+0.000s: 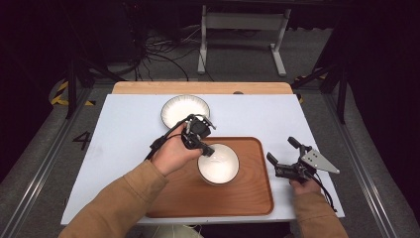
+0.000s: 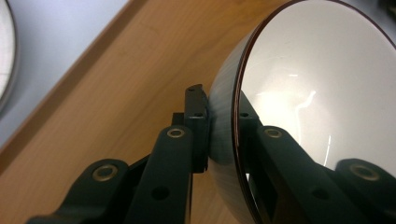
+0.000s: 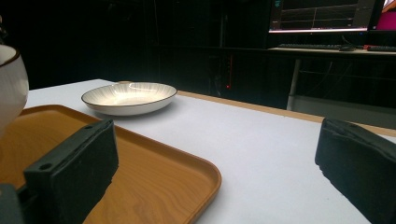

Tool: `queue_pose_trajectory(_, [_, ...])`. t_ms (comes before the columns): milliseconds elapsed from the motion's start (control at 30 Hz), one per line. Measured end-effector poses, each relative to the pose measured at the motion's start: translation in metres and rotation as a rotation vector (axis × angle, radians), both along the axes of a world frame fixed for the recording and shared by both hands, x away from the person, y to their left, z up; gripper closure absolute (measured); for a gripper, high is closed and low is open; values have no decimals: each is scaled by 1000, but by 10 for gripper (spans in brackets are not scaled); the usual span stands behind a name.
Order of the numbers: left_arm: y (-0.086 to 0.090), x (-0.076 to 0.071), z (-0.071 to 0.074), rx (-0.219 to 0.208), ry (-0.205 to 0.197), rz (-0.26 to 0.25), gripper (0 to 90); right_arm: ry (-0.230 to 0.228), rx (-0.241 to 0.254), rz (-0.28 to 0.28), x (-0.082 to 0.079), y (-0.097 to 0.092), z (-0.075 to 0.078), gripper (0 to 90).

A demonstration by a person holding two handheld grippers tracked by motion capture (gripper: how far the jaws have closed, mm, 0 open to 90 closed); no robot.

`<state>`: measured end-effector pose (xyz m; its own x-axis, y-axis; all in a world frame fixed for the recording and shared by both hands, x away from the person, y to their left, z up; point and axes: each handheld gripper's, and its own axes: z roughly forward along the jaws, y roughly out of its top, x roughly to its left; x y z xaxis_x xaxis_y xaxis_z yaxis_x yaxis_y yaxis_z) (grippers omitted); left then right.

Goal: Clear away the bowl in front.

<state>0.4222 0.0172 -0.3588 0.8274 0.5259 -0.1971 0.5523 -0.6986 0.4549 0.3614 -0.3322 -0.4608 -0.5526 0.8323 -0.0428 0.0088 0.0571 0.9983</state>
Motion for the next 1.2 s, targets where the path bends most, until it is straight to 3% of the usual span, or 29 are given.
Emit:
queue_pose_trajectory(233, [-5,-1,-11,28,26,-34,819,0,-1,0,0,0,0,0])
queue_pose_trajectory(533, [-7,0,-21,69,45,-35,817,1,3,2,0,0,0,0])
queue_pose_trajectory(933, [-10,1,-27,126,24,-42,802,0,1,1,0,0,0,0])
queue_pose_trajectory(1200, [-8,3,-28,134,17,-32,817,-2,-2,1,0,0,0,0])
